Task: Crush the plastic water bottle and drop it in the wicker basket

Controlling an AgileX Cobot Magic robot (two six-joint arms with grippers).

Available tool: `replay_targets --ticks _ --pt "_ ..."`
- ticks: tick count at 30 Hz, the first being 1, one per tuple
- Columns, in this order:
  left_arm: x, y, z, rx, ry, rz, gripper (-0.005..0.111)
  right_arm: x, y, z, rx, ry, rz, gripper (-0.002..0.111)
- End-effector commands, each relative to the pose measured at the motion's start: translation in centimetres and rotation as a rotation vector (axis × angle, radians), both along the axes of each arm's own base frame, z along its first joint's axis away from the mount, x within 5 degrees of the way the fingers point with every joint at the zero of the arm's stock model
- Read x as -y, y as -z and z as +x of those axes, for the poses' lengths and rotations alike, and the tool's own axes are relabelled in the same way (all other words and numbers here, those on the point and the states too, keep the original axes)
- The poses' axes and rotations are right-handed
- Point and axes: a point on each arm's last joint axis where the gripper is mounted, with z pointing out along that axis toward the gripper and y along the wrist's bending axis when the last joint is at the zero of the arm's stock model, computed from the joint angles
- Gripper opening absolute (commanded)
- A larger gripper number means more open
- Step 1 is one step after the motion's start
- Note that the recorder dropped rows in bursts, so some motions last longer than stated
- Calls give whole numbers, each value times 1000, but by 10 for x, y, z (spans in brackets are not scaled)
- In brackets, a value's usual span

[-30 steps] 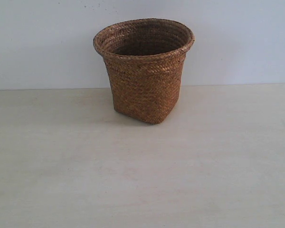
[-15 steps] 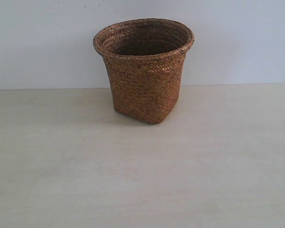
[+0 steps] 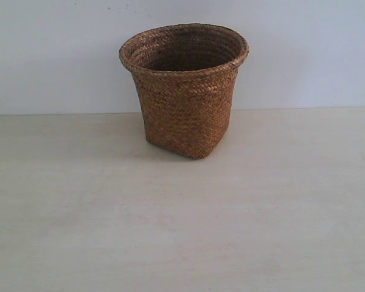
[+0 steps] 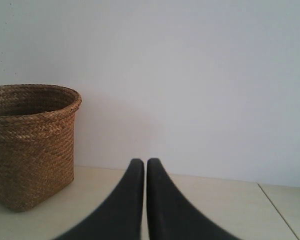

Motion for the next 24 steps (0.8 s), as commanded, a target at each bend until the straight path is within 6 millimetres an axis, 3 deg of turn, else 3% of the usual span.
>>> replay_targets --ticks 1,18,24 --pt "0 0 0 10 -2 3 4 0 1 0 -2 2 17 0" --pt "0 0 0 10 -2 3 4 0 71 11 -158 8 153 0" --pt "0 0 0 10 -2 3 4 0 108 17 -245 16 149 0"
